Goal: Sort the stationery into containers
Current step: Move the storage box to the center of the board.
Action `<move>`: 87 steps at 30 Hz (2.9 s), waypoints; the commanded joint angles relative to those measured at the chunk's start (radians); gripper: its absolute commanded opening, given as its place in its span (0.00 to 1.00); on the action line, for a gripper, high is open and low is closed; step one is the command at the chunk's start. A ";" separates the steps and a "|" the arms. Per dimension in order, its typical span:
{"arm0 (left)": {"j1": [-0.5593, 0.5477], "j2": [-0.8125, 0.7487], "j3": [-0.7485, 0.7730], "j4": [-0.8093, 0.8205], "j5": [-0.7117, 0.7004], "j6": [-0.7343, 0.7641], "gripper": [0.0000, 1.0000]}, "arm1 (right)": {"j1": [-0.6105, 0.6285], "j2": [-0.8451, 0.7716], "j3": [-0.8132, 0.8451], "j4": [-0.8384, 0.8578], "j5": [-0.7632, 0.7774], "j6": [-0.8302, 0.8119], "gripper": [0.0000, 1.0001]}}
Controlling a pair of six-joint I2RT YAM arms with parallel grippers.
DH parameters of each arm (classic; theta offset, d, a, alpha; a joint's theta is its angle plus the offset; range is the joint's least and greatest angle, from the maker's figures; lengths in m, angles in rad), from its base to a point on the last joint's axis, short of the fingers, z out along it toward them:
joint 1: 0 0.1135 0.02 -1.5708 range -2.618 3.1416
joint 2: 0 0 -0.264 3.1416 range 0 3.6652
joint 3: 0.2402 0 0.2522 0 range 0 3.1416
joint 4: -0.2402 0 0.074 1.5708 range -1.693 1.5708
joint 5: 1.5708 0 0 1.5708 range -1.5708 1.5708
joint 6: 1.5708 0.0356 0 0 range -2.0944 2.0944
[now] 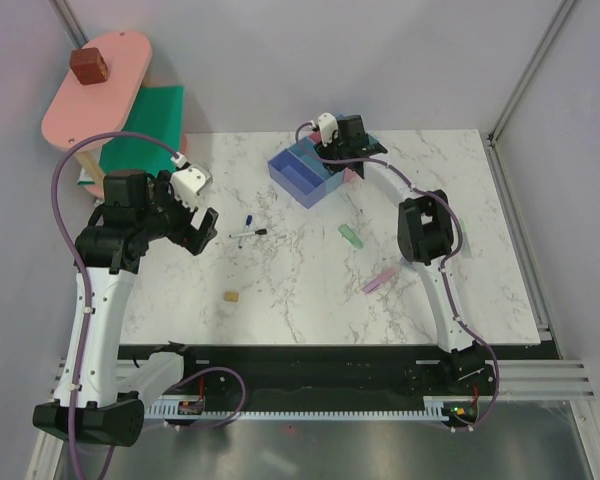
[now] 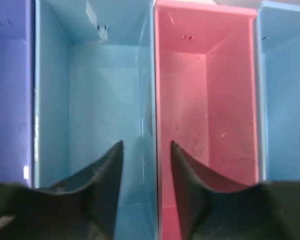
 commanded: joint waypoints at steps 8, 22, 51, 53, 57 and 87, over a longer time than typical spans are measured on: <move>-0.003 -0.011 0.037 -0.029 -0.040 0.009 1.00 | 0.000 -0.105 -0.207 -0.030 -0.018 -0.373 0.40; -0.004 0.007 0.024 -0.031 0.032 -0.030 1.00 | 0.013 -0.229 -0.394 0.038 -0.006 -0.846 0.38; -0.006 -0.004 0.001 -0.028 0.058 -0.071 1.00 | 0.146 -0.158 -0.394 0.590 0.145 -0.975 0.67; -0.006 -0.005 0.004 -0.028 0.059 -0.072 1.00 | 0.148 -0.175 -0.406 0.661 0.178 -0.946 0.78; -0.006 -0.017 0.010 -0.028 0.067 -0.079 1.00 | 0.154 -0.244 -0.423 0.715 0.266 -0.860 0.86; -0.006 -0.036 0.080 -0.033 0.098 -0.040 1.00 | 0.144 -0.419 -0.414 -0.207 0.025 -0.039 0.92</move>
